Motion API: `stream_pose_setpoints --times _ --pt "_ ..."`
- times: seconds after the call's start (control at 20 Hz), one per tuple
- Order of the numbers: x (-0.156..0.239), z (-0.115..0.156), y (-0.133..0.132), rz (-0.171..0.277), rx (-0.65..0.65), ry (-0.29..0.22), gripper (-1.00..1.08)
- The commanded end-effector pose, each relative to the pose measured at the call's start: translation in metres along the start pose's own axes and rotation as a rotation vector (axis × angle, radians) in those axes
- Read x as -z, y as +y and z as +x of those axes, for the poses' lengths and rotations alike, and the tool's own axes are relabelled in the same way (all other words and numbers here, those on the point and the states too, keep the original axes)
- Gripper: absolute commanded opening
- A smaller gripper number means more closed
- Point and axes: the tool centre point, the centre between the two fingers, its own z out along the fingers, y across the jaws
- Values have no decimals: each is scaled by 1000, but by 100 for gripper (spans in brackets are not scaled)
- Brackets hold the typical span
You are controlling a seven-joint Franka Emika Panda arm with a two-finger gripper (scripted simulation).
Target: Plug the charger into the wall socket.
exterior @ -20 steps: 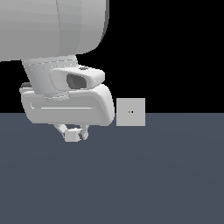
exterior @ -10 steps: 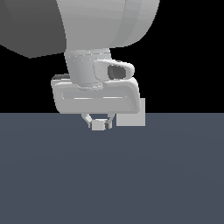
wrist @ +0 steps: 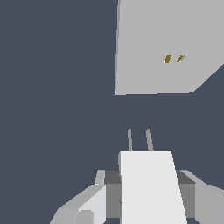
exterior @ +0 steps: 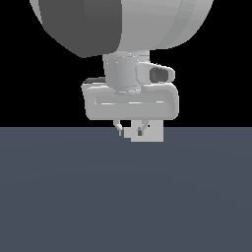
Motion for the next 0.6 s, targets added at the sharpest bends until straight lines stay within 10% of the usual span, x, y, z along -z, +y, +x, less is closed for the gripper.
stream_pose_setpoints --times 0.0,0.55 --pt "1 7 9 4 8 0 -100" --pt "1 27 33 15 26 -4 -100"
